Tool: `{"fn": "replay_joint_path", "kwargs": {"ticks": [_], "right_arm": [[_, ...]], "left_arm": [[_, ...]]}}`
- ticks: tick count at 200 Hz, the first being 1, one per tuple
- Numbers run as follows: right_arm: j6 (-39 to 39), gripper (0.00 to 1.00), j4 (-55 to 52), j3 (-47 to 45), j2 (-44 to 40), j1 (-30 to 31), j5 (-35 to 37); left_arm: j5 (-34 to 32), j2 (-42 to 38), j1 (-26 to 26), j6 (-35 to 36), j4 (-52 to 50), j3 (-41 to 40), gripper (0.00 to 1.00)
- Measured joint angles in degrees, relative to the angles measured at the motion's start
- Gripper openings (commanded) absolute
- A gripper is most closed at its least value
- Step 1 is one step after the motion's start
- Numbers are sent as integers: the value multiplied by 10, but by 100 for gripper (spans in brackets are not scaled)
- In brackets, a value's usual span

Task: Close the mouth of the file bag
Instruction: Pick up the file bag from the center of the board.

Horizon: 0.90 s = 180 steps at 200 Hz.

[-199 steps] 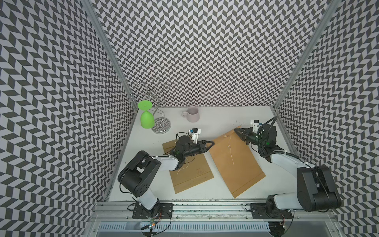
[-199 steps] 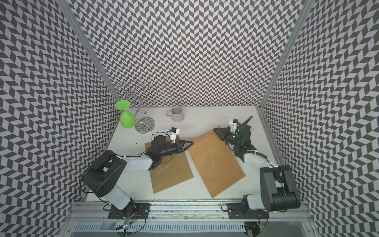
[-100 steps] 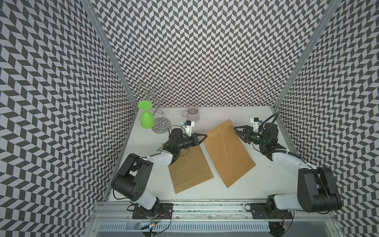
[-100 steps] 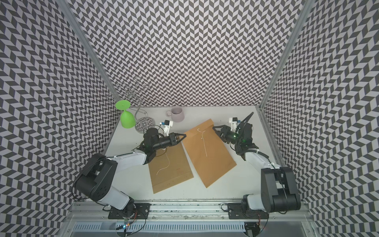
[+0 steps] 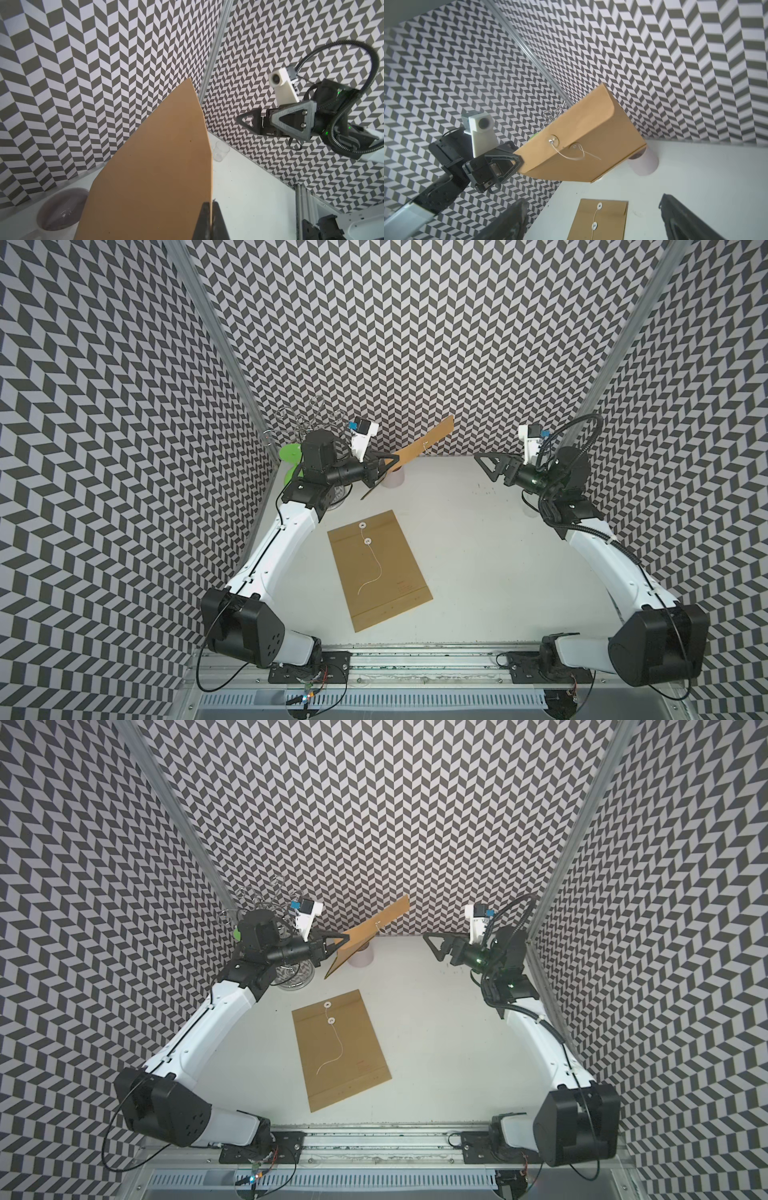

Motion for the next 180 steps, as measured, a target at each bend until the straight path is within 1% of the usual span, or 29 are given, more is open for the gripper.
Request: {"fn": "replay_joint_path", "kwargs": {"ticks": [24,48,69,94,122,153,163,173,180], "right_arm": [[-43,100,-1,47,12,5,-12],[-81,100,-12,97,46,10,-30],[-114,97,-34,131,82,12,-70],[-130,92,-41,120,95,12,-130],[-110,83,0,80,94,12,-193],[-28,70,115,20,95,12,-247],[-7,68,137,15,97,12,-259],[7,64,156,16,98,12,-268],[14,62,165,16,98,12,-272]], "left_arm": [[15,3,-4,42,-59,35,0],[25,5,-26,83,-109,68,0],[33,5,-38,104,-130,83,0],[30,5,-40,114,-146,86,0],[1,5,-40,115,-151,103,0],[-13,3,-39,115,-151,110,0],[-15,3,-39,115,-151,110,0],[-17,3,-39,115,-151,110,0],[-19,3,-39,114,-151,110,0]]}}
